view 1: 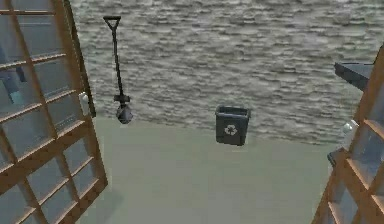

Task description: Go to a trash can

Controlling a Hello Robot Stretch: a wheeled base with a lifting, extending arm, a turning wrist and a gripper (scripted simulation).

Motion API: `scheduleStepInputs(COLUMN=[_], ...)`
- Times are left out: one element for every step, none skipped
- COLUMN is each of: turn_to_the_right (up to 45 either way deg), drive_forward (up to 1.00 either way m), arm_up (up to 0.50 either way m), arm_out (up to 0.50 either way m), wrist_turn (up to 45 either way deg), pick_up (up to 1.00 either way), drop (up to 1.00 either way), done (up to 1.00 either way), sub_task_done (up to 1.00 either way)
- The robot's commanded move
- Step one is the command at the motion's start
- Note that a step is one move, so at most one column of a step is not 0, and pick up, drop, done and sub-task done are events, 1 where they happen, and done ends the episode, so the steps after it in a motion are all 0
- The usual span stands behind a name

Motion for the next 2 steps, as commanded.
scheduleStepInputs(turn_to_the_right=[12.0,0.0], drive_forward=[0.00,1.00], arm_up=[0.00,0.00], arm_out=[0.00,0.00], wrist_turn=[0.0,0.0], pick_up=[0.00,0.00], drop=[0.00,0.00], done=[0.00,0.00], sub_task_done=[0.00,0.00])
